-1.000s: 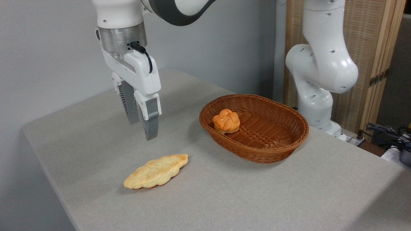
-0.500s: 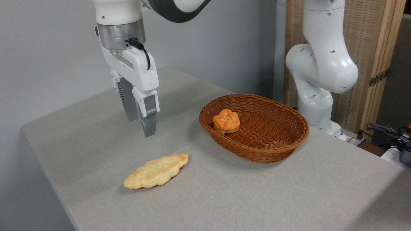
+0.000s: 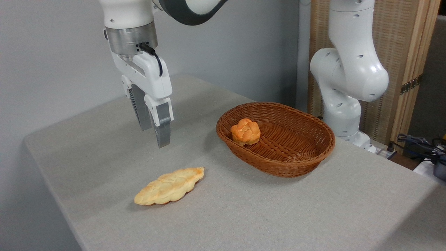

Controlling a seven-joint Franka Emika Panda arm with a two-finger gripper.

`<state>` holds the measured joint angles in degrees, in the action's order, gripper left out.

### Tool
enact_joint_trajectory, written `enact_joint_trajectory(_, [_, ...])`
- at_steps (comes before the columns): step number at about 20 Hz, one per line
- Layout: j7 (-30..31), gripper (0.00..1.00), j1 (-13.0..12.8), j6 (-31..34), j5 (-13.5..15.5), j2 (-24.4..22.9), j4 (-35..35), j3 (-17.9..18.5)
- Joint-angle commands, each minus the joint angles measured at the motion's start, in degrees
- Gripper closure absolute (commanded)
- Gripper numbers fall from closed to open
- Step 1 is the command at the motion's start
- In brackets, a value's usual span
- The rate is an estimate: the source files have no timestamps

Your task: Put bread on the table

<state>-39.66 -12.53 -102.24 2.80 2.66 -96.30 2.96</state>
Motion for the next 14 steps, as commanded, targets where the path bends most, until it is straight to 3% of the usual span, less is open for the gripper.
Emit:
enact_joint_trajectory(1, [-0.1, 0.00, -0.4, 2.9, 0.5, -0.7, -1.6, -1.0])
enact_joint_trajectory(6, [-2.1, 0.00, -0.5, 4.6, 0.4, -5.5, -7.6, -1.0])
enact_joint_trajectory(14, [-11.7, 0.00, -0.4, 12.0, 0.1, -12.7, -18.2, -0.9])
